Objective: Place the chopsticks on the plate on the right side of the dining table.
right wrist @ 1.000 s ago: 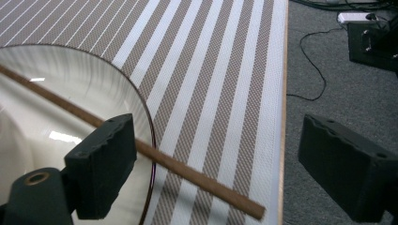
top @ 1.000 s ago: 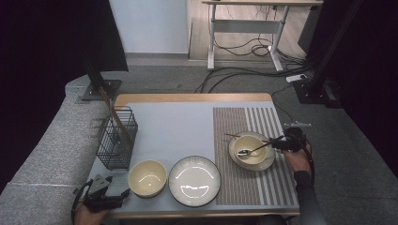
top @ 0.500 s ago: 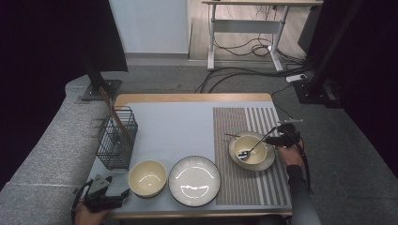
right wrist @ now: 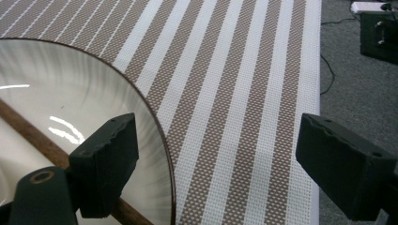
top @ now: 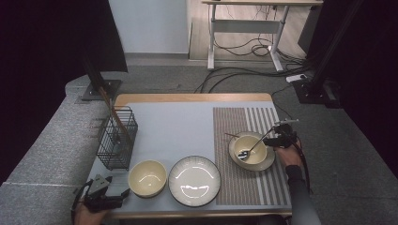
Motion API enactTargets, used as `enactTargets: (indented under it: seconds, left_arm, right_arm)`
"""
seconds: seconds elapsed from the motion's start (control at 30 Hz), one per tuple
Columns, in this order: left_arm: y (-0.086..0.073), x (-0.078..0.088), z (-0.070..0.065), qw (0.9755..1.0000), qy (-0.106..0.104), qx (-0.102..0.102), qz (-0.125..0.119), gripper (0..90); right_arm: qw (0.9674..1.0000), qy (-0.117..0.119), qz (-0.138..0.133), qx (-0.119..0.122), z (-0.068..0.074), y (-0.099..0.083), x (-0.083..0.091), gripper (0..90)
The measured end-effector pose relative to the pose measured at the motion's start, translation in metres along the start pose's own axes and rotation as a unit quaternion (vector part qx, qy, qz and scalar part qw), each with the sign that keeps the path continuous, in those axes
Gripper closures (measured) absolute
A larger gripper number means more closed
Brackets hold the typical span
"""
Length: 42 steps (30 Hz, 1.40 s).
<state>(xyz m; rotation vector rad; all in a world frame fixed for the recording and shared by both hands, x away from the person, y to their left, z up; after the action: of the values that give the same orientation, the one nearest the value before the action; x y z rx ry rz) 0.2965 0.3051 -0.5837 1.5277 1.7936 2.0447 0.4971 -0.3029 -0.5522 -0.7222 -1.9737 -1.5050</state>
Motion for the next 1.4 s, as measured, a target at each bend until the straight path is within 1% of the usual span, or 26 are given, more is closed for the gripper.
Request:
enactTargets:
  seconds: [0.27,0.37,0.43,0.5,0.67,0.73,0.8,0.9,1.07,1.17,1.27,1.4]
  left_arm:
    - [0.0,0.0,0.0,1.0,0.0,0.0,0.0,8.9]
    - [0.0,0.0,0.0,1.0,0.0,0.0,0.0,8.9]
    - [0.0,0.0,0.0,1.0,0.0,0.0,0.0,8.9]
    - [0.0,0.0,0.0,1.0,0.0,0.0,0.0,8.9]
    - [0.0,0.0,0.0,1.0,0.0,0.0,0.0,8.9]
    - [0.0,0.0,0.0,1.0,0.0,0.0,0.001,8.9]
    - [0.0,0.0,0.0,1.0,0.0,0.0,0.001,8.9]
    - [0.0,0.0,0.0,1.0,0.0,0.0,0.001,8.9]
    - [0.0,0.0,0.0,1.0,0.0,0.0,0.001,8.8]
    - [0.0,0.0,0.0,1.0,0.0,0.0,0.001,8.8]
    - [0.0,0.0,0.0,1.0,0.0,0.0,0.001,8.8]
    - [0.0,0.0,0.0,1.0,0.0,0.0,0.001,8.8]
  right_arm:
    - [0.9999,0.009,0.005,0.013,0.0,-0.004,0.005,13.7]
    - [0.9998,0.018,0.004,0.009,-0.001,-0.006,0.007,13.6]
    - [0.9998,0.017,-0.001,0.007,-0.003,-0.006,0.01,13.6]
    - [0.9997,0.022,-0.006,0.003,-0.006,-0.006,0.017,13.6]
    - [0.9996,0.022,-0.015,-0.003,-0.016,-0.008,0.041,13.9]
    - [0.9997,0.021,-0.013,-0.004,-0.02,-0.013,0.049,14.0]
    - [0.9998,0.019,-0.006,-0.004,-0.024,-0.02,0.055,14.0]
    - [0.9999,0.013,0.0,-0.004,-0.031,-0.033,0.06,14.0]
    - [0.9999,-0.006,0.01,-0.006,-0.044,-0.048,0.06,15.9]
    - [0.9997,-0.01,0.017,-0.011,-0.049,-0.054,0.056,17.5]
    - [0.9993,-0.019,0.027,-0.016,-0.055,-0.058,0.049,17.9]
    - [0.999,-0.021,0.032,-0.024,-0.06,-0.06,0.042,18.6]
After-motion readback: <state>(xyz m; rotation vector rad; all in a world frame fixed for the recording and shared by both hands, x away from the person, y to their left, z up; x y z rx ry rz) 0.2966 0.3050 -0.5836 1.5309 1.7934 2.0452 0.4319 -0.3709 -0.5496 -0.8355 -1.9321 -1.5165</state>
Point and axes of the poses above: each handheld gripper's, and its own axes: x roughly backward along the jaws, y roughly out of its top, z roughly to its left, the point moved 7 cm from there along -x, roughly forward along the jaws, and after that the axes turned 13 degrees about -y, right-handed, at the moved point
